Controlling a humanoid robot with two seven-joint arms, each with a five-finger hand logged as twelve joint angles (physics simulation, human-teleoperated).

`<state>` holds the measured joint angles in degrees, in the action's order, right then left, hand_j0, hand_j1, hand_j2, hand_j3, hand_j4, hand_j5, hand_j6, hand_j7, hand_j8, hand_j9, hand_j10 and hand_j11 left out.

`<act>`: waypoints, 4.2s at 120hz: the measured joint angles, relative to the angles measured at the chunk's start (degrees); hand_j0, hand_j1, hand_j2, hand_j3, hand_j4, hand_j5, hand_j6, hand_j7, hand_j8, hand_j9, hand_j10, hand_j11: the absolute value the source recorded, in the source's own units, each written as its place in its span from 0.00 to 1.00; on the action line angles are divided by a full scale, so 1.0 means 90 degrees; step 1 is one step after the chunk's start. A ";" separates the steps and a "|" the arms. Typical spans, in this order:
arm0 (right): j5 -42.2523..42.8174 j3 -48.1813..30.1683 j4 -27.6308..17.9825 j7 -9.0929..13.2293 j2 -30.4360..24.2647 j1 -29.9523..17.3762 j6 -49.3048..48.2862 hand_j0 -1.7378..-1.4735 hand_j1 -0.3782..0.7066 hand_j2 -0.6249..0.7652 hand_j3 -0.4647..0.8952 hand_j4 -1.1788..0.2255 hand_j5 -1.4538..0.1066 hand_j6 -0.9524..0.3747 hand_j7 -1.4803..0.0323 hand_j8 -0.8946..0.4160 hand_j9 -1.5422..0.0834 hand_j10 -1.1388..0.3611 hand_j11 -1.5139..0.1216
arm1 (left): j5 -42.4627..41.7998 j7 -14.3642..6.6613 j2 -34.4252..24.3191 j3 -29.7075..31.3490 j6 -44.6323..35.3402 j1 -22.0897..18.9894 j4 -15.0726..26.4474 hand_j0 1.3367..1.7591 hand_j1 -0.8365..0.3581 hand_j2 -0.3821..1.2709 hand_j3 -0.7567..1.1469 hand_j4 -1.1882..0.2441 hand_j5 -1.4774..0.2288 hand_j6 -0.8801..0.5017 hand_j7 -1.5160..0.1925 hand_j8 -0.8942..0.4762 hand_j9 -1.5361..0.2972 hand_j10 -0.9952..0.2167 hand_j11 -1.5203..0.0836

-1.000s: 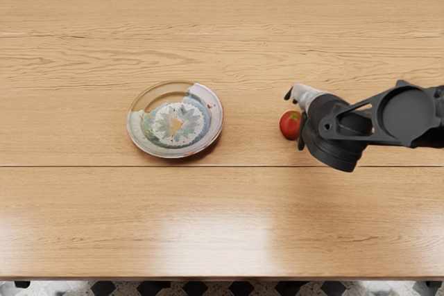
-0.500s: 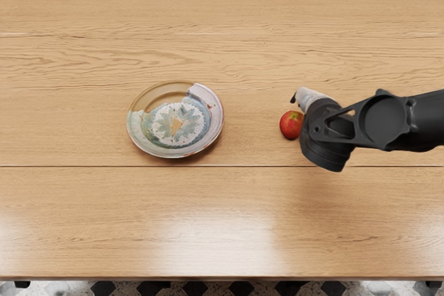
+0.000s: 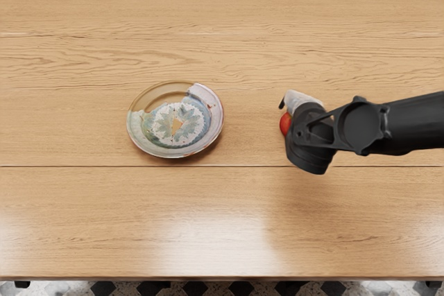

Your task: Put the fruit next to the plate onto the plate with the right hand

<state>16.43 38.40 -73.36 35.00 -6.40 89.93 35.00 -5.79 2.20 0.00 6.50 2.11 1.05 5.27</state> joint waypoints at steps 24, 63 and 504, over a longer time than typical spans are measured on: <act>-0.0001 -0.0003 0.0000 0.0001 0.0011 -0.0006 0.0000 0.30 0.51 0.40 0.34 0.52 0.56 0.38 0.60 0.35 0.59 0.46 0.57 | 0.0001 0.0000 0.0000 0.0000 -0.0001 0.0000 0.0000 0.76 0.76 0.26 0.40 0.67 0.69 0.47 0.71 0.48 0.67 0.63 0.76; -0.0027 -0.0246 -0.0272 0.0004 -0.0307 0.0165 -0.0006 0.31 0.59 0.55 0.34 0.42 0.43 0.37 0.47 0.35 0.47 0.36 0.45 | 0.0002 0.0000 0.0000 0.0000 0.0000 0.0000 0.0000 0.76 0.76 0.26 0.40 0.67 0.69 0.47 0.71 0.48 0.67 0.63 0.76; -0.4386 -0.9872 -0.1153 -0.0050 -0.5889 -0.6179 -0.7781 0.30 0.07 0.44 0.34 0.81 0.90 0.69 0.94 0.65 0.92 0.73 0.89 | 0.0002 0.0001 0.0000 -0.0001 0.0000 0.0000 0.0000 0.76 0.76 0.26 0.40 0.67 0.69 0.47 0.71 0.48 0.67 0.63 0.76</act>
<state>-23.04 -50.45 -83.74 34.55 -59.40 34.32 -35.02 -5.78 2.20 0.00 6.49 2.11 1.05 5.27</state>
